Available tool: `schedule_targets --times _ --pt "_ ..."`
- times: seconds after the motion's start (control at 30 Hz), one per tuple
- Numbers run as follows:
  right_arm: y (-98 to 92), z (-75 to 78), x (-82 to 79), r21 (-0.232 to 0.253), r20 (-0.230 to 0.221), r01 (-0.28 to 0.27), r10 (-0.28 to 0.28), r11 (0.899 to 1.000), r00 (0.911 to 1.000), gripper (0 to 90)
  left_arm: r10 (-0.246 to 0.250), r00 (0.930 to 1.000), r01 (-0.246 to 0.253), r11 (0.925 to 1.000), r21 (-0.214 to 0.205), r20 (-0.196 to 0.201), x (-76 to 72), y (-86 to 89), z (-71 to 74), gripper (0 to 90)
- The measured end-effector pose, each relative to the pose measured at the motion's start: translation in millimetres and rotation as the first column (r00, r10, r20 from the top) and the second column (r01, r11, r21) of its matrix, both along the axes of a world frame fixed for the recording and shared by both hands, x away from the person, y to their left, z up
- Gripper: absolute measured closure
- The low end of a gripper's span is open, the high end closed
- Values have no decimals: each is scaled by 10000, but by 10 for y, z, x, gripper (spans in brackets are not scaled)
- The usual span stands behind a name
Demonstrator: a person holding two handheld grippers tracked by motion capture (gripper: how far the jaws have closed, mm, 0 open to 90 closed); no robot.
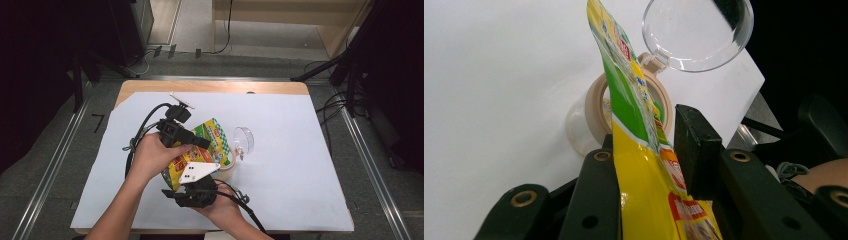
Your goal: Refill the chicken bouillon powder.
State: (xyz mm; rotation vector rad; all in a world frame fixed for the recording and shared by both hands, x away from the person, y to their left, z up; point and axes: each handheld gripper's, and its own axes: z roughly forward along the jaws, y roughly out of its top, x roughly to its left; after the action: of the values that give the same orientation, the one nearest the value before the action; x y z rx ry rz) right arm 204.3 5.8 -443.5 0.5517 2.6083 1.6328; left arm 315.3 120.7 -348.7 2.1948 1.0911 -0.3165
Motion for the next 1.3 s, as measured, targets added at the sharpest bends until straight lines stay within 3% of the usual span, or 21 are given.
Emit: schedule_targets --times 0.1,0.27,0.4,0.63,0.87,0.93,1.03,1.17,1.3 --pt "-3 -3 4 -3 59 -18 18 10000 10000 635 -1 10000 1 10000 -6 36 4 -5 1 736" --pt "5 13 -4 -279 596 114 -97 9995 9982 650 -89 9999 90 9999 -46 74 14 -19 20 734" --pt "12 24 14 -176 487 303 -294 9994 9984 652 -77 9999 79 9999 -85 147 5 -37 43 724" --pt "-24 20 66 122 -140 412 -411 9991 9991 653 -263 9991 268 9996 -123 328 -35 -86 92 706" --pt "-24 9 94 250 -337 478 -470 9985 9983 659 -380 9979 386 9992 -117 529 -75 -117 145 713" --pt "-20 13 96 282 -349 476 -466 9985 9983 660 -406 9972 411 9991 -75 634 -90 -122 162 750" --pt "-8 23 100 286 -309 385 -376 9989 9988 659 -380 9949 350 9988 336 936 -94 -118 179 802" --pt "4 61 133 8 -248 297 -296 9996 9993 652 -338 9969 309 9987 417 716 -20 -104 198 814" --pt "22 119 171 140 -164 223 -220 9997 9996 626 -152 9984 141 9997 204 551 57 -77 237 807"
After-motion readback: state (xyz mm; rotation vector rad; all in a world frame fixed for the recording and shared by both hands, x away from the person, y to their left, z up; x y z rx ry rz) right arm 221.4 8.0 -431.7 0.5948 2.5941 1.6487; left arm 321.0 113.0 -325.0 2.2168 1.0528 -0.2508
